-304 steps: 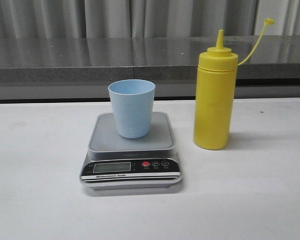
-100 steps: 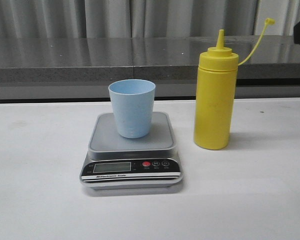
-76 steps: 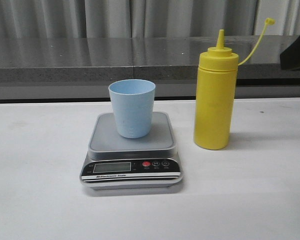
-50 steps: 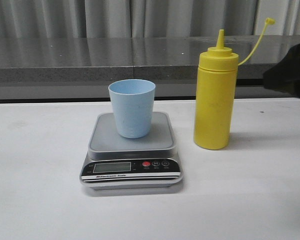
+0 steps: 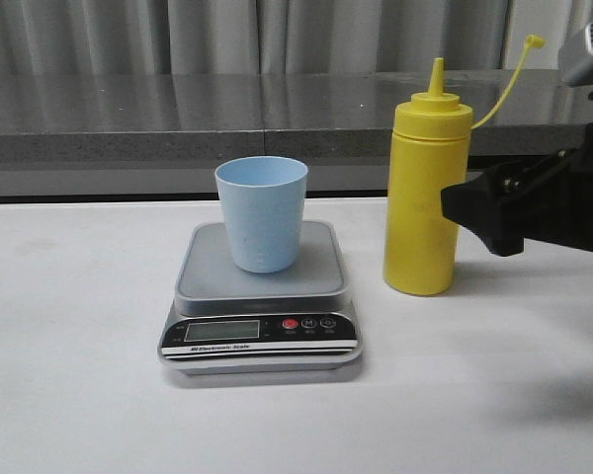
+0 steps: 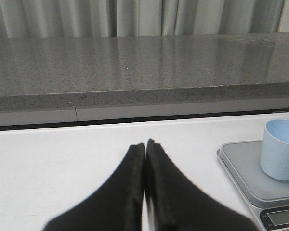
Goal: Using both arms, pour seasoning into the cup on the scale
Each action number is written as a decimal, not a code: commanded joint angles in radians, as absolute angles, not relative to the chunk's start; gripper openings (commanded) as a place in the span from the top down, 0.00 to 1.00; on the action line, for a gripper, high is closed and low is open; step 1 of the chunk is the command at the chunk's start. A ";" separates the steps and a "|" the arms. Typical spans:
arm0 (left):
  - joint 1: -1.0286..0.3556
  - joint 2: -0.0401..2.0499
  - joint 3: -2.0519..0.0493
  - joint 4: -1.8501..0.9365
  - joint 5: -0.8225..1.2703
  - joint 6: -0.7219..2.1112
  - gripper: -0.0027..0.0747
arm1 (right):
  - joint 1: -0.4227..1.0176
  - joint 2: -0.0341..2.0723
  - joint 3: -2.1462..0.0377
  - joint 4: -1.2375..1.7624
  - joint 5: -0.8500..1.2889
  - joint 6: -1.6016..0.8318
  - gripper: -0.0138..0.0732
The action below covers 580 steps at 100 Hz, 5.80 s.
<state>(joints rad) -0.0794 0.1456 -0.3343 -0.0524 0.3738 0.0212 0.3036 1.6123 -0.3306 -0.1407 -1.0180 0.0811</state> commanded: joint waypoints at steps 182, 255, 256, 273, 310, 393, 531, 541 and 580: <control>-0.079 0.156 -0.360 -0.062 0.295 0.011 0.99 | 0.301 1.807 -0.655 -0.209 -1.120 0.000 0.48; -0.079 0.156 -0.360 -0.062 0.295 0.011 0.99 | 0.379 1.668 -0.854 -0.307 -0.573 -0.550 0.48; -0.079 0.156 -0.360 -0.062 0.295 0.011 0.99 | 0.380 1.668 -0.858 -0.307 -0.558 -0.556 0.48; -0.079 0.156 -0.360 -0.062 0.295 0.011 0.99 | 0.405 1.668 -0.958 -0.308 -0.378 -0.675 0.48; -0.079 0.156 -0.360 -0.062 0.295 0.011 0.99 | 0.410 1.668 -1.067 -0.397 -0.195 -0.806 0.48; -0.079 0.156 -0.360 -0.062 0.295 0.011 0.99 | 0.497 1.670 -1.203 -0.770 0.021 -0.807 0.48; -0.079 0.156 -0.360 -0.062 0.295 0.011 0.99 | 0.492 1.665 -1.204 -0.756 0.000 -0.112 0.48; -0.079 0.156 -0.360 -0.062 0.295 0.011 0.99 | 0.468 1.661 -1.204 -0.728 -0.015 -0.046 0.48; -0.079 0.156 -0.360 -0.062 0.295 0.011 0.99 | 0.335 1.598 -1.060 -0.364 -0.405 0.012 0.48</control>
<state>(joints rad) -0.0794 0.1456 -0.3343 -0.0524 0.3738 0.0202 0.3565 1.6722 -1.0952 -0.4569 -0.2069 0.0053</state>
